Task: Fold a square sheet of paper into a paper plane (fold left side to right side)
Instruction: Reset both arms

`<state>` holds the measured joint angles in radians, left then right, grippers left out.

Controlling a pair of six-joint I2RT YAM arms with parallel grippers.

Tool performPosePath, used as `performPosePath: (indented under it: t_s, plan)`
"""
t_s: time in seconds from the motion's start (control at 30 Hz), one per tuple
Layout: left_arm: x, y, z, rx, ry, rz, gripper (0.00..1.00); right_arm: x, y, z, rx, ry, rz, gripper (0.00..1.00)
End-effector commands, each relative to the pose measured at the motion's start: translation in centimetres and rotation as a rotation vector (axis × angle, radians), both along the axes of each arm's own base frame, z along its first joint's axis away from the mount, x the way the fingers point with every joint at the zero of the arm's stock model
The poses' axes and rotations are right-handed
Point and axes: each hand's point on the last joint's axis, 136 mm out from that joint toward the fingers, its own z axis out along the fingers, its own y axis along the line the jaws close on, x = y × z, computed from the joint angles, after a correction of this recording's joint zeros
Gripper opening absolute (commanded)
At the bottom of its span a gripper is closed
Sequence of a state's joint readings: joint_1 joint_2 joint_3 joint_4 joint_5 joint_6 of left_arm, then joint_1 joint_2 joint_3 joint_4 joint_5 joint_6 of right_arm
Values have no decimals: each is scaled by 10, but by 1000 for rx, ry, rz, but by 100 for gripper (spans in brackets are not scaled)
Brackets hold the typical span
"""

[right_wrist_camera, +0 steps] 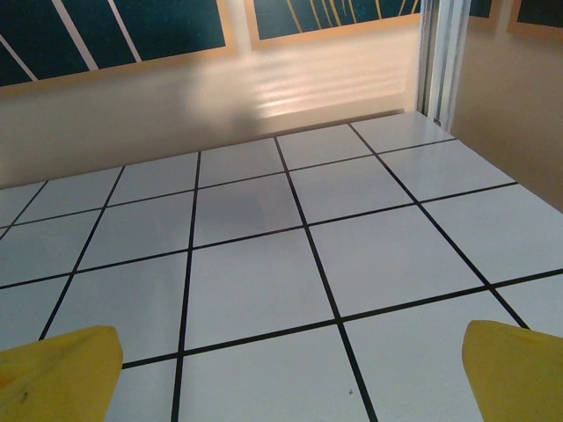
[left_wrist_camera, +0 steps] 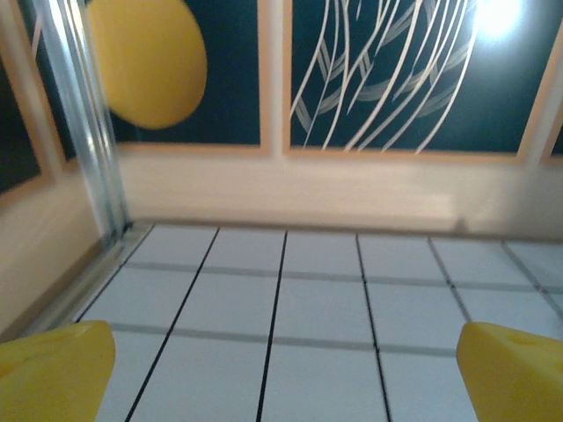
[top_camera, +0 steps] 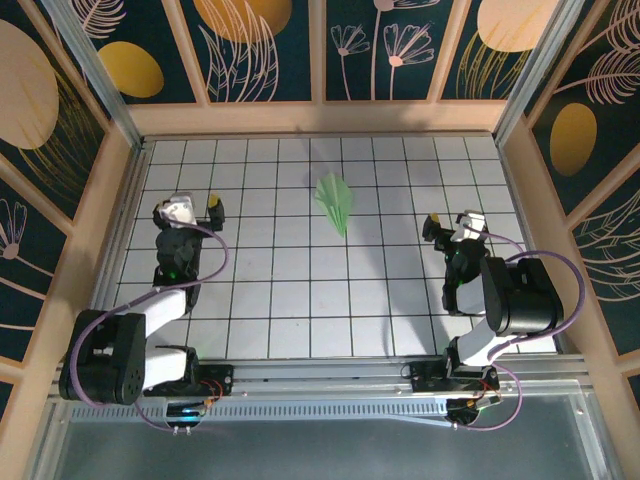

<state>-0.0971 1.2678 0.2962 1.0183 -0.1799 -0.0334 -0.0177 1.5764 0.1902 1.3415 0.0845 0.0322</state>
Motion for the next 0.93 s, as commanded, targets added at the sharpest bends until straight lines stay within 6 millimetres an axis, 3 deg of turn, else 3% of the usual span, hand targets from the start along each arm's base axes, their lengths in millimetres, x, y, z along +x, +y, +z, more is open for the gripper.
performPosePath:
  t_s: [0.0,0.4,0.9]
  plan:
    - [-5,7,-23,22,33,32,99,5,2,13,-7,-41,3,99]
    - [-2,22,-49,-10,36,78,99,4,2,13,-7,-42,2,99]
    - [-1,29,-49,-30,32,112,99,5,2,13,-7,-41,3,99]
